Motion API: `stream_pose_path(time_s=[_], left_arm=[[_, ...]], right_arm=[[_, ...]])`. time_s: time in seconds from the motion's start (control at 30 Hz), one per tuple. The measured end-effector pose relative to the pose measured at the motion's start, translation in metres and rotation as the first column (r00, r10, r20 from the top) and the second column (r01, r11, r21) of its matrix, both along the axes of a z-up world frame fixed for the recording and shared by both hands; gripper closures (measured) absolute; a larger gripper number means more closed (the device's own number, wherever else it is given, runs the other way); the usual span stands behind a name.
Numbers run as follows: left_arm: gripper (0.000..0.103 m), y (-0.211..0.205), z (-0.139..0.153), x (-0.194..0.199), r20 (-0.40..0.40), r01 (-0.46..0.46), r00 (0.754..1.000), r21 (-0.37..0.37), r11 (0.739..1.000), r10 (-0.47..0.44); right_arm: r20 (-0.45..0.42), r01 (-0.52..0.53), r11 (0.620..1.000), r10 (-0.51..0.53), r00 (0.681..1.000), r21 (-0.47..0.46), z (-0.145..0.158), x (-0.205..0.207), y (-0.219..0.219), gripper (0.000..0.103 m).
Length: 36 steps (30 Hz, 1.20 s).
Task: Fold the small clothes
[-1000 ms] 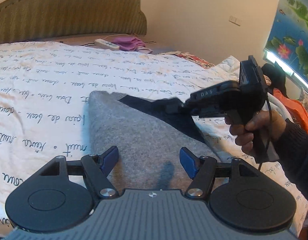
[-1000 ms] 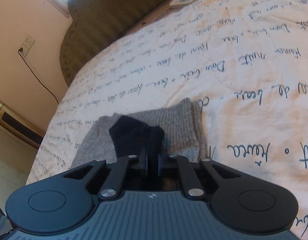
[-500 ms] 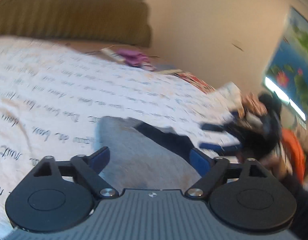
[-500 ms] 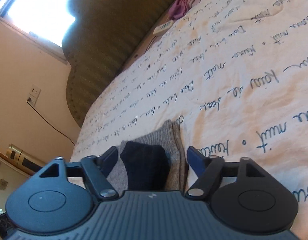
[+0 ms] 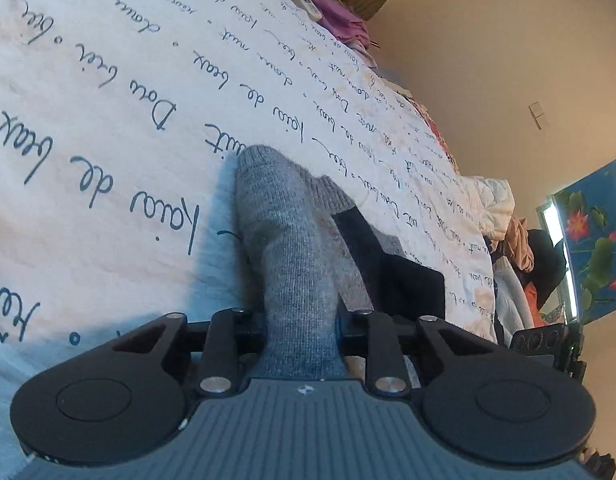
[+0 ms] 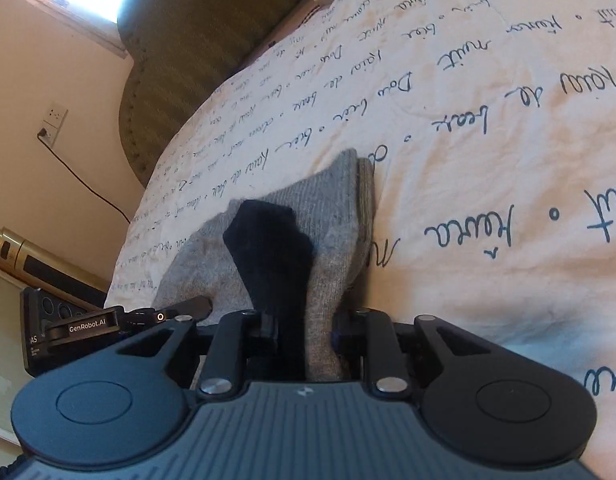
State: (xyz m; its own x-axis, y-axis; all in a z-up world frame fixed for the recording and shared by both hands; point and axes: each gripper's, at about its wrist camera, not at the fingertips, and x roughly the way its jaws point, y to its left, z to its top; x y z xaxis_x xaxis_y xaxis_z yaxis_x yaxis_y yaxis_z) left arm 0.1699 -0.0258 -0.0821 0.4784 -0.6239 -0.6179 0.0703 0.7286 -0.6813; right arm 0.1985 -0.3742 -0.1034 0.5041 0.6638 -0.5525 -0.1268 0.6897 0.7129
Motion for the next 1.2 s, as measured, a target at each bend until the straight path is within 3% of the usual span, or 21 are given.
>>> stream_pose_path(time_s=[0.13,0.23,0.33,0.43,0.47,0.53,0.57,0.6,0.7,0.9,0.93,1.0,1.03,1.07,1.1,1.2], left_arm=[[0.081,0.018,0.034,-0.002,0.080,0.051,0.995,0.039,0.998,-0.054],[0.081,0.042,0.054,0.012,0.111,0.017,0.993,0.086,0.996,-0.027],[0.081,0.069,0.058,0.035,0.100,-0.034,0.995,0.134,0.990,0.020],[0.075,0.085,0.041,0.054,0.038,-0.056,0.998,0.197,0.979,0.050],[0.069,0.094,0.035,0.055,0.008,-0.062,0.998,0.194,0.979,0.062],[0.056,0.110,0.033,0.044,-0.001,-0.090,0.996,0.151,0.984,0.092],[0.040,0.118,0.035,0.033,0.020,-0.097,0.995,0.120,0.988,0.095],[0.030,0.124,0.037,0.022,0.043,-0.102,0.994,0.104,0.989,0.098],[0.030,0.133,0.037,-0.020,0.077,-0.087,0.994,0.099,0.991,0.080],[0.035,0.121,0.011,-0.076,-0.004,0.037,0.999,-0.001,0.999,-0.037],[0.037,0.116,0.007,-0.080,-0.018,0.062,0.998,-0.007,0.998,-0.062],[0.051,0.104,0.003,-0.089,0.002,0.079,0.997,0.030,0.996,-0.079],[0.058,0.102,0.004,-0.089,0.003,0.081,0.997,0.056,0.995,-0.081],[0.082,0.102,0.004,-0.088,-0.012,0.083,0.996,0.065,0.994,-0.083],[0.087,0.105,0.005,-0.086,-0.027,0.075,0.997,0.054,0.996,-0.074],[0.089,0.117,0.023,-0.089,0.014,0.071,0.997,0.062,0.996,-0.072]], right_arm=[[0.033,-0.002,0.999,0.001,0.999,0.036,0.014,0.000,0.009,0.084],[0.065,-0.030,0.997,0.025,0.998,0.076,0.025,0.012,0.030,0.084],[0.078,-0.049,0.992,0.040,0.996,0.118,0.027,0.036,0.058,0.084],[0.059,-0.037,0.993,0.031,0.998,0.108,0.019,0.062,0.087,0.080],[0.034,-0.015,0.995,0.011,0.999,0.098,0.013,0.069,0.092,0.078],[-0.029,0.045,0.994,-0.042,0.999,0.102,0.002,0.072,0.087,0.054],[-0.046,0.068,0.990,-0.063,0.997,0.120,-0.001,0.068,0.080,0.046],[-0.043,0.069,0.987,-0.063,0.997,0.142,-0.002,0.061,0.071,0.032],[0.000,0.029,0.989,-0.029,1.000,0.147,0.003,0.031,0.048,0.027],[-0.030,-0.068,0.987,0.073,0.997,0.146,-0.003,-0.042,0.038,0.027],[-0.048,-0.082,0.987,0.090,0.995,0.141,-0.007,-0.050,0.043,0.028],[-0.056,-0.103,0.986,0.111,0.992,0.129,-0.013,-0.063,0.052,0.031],[-0.033,-0.107,0.988,0.111,0.993,0.113,-0.012,-0.067,0.060,0.045],[-0.035,-0.116,0.988,0.120,0.992,0.098,-0.012,-0.069,0.063,0.063],[-0.056,-0.120,0.988,0.126,0.990,0.098,-0.014,-0.068,0.067,0.090],[-0.012,-0.136,0.987,0.137,0.990,0.084,-0.004,-0.073,0.071,0.090]])
